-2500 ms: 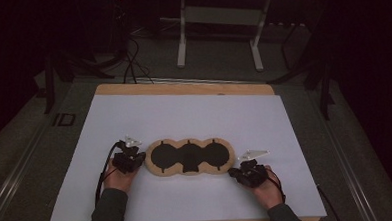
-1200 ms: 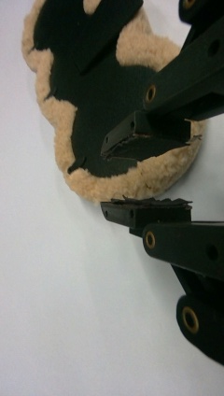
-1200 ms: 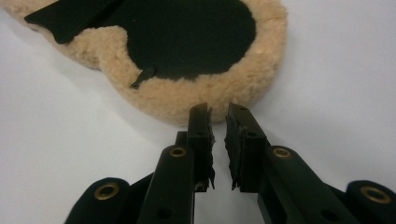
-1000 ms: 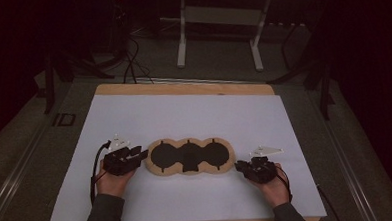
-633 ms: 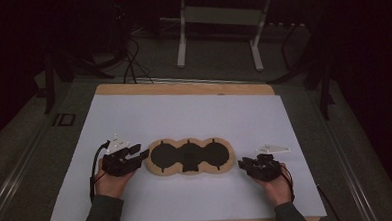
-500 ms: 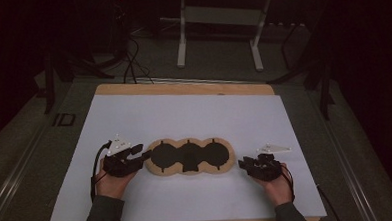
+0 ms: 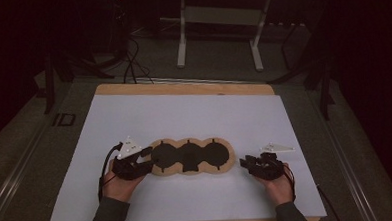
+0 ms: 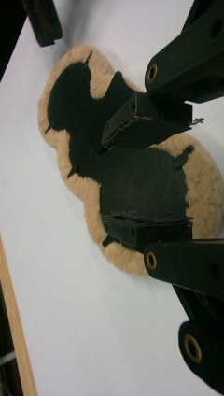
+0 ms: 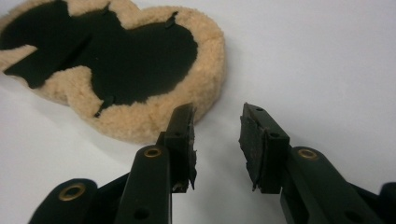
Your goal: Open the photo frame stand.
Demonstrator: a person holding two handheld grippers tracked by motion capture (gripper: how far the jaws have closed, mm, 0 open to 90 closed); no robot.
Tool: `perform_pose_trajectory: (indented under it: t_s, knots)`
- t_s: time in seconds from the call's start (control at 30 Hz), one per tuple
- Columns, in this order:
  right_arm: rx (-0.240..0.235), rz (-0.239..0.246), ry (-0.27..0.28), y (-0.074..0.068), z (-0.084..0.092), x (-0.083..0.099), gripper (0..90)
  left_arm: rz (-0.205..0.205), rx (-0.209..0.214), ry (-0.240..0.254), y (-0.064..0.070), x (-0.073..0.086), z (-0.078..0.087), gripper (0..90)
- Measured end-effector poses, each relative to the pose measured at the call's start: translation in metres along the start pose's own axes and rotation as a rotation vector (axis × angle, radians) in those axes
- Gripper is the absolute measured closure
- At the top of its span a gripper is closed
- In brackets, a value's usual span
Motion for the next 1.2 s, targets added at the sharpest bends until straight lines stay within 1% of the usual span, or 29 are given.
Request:
perform_pose_trajectory:
  t_s: [0.03, 0.07, 0.1, 0.23, 0.3, 0.37, 0.43, 0.53, 0.6, 0.63, 0.73, 0.8, 0.83, 0.9, 1.0, 1.1, 1.2]
  knots:
    - [-0.004, -0.002, 0.004, 0.000, 0.001, 0.000, 64.6, -0.004, 0.011, -0.003, 0.002, 0.000, -0.001, 56.7]
    - [-0.004, -0.002, 0.004, 0.000, 0.001, 0.000, 64.6, -0.004, 0.011, -0.003, 0.002, 0.000, -0.001, 57.1]
    - [-0.004, -0.004, 0.008, 0.000, 0.001, 0.000, 64.6, -0.014, 0.025, -0.003, 0.006, -0.001, -0.002, 57.1]
    - [-0.003, -0.005, 0.011, 0.000, 0.001, 0.000, 64.5, -0.039, 0.039, -0.008, 0.015, -0.002, -0.006, 57.1]
    - [-0.002, -0.005, 0.012, 0.000, 0.001, 0.000, 64.1, -0.040, 0.058, -0.012, 0.019, -0.002, -0.008, 57.1]
    - [-0.002, -0.006, 0.011, 0.001, 0.001, 0.000, 63.6, -0.050, 0.071, -0.026, 0.023, -0.002, -0.011, 57.2]
    - [0.000, -0.008, 0.011, 0.001, 0.001, 0.000, 63.2, -0.055, 0.085, -0.030, 0.026, -0.002, -0.014, 59.0]
    - [0.001, -0.014, 0.011, 0.001, 0.001, 0.000, 61.4, -0.062, 0.110, -0.046, 0.030, -0.001, -0.018, 63.6]
    - [0.002, -0.016, 0.010, 0.002, 0.001, 0.000, 60.7, -0.071, 0.125, -0.058, 0.034, 0.000, -0.020, 68.9]
    - [0.003, -0.020, 0.009, 0.002, 0.001, 0.000, 60.4, -0.083, 0.133, -0.069, 0.036, 0.001, -0.022, 71.3]
    - [0.003, -0.023, 0.009, 0.002, 0.001, 0.000, 59.9, -0.105, 0.147, -0.083, 0.040, 0.002, -0.026, 81.3]
    - [0.004, -0.023, 0.008, 0.002, 0.001, 0.000, 59.6, -0.117, 0.133, -0.097, 0.042, 0.004, -0.029, 89.0]
    - [0.002, -0.023, 0.008, 0.002, 0.001, 0.000, 59.5, -0.117, 0.132, -0.104, 0.042, 0.005, -0.030, 89.9]
    - [0.001, -0.022, 0.007, 0.002, 0.001, 0.000, 59.4, -0.117, 0.131, -0.107, 0.043, 0.006, -0.032, 90.0]
    - [0.001, -0.025, 0.007, 0.002, 0.001, 0.000, 59.4, -0.109, 0.142, -0.106, 0.044, 0.007, -0.034, 90.0]
    - [0.002, -0.023, 0.007, 0.002, 0.001, 0.000, 59.4, -0.114, 0.145, -0.120, 0.047, 0.009, -0.037, 90.0]
    - [0.002, -0.022, 0.006, 0.002, 0.001, 0.000, 59.4, -0.128, 0.148, -0.137, 0.050, 0.011, -0.042, 90.0]
Point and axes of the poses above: each handheld gripper's, and its own axes: z roughly backward along the jaws, x roughly out of its underside, y roughly to its right, the point moved 2 cm from there along -z, roughly forward along the jaws, and after that the axes turned 4 degrees about -z, right-handed, at the moved point
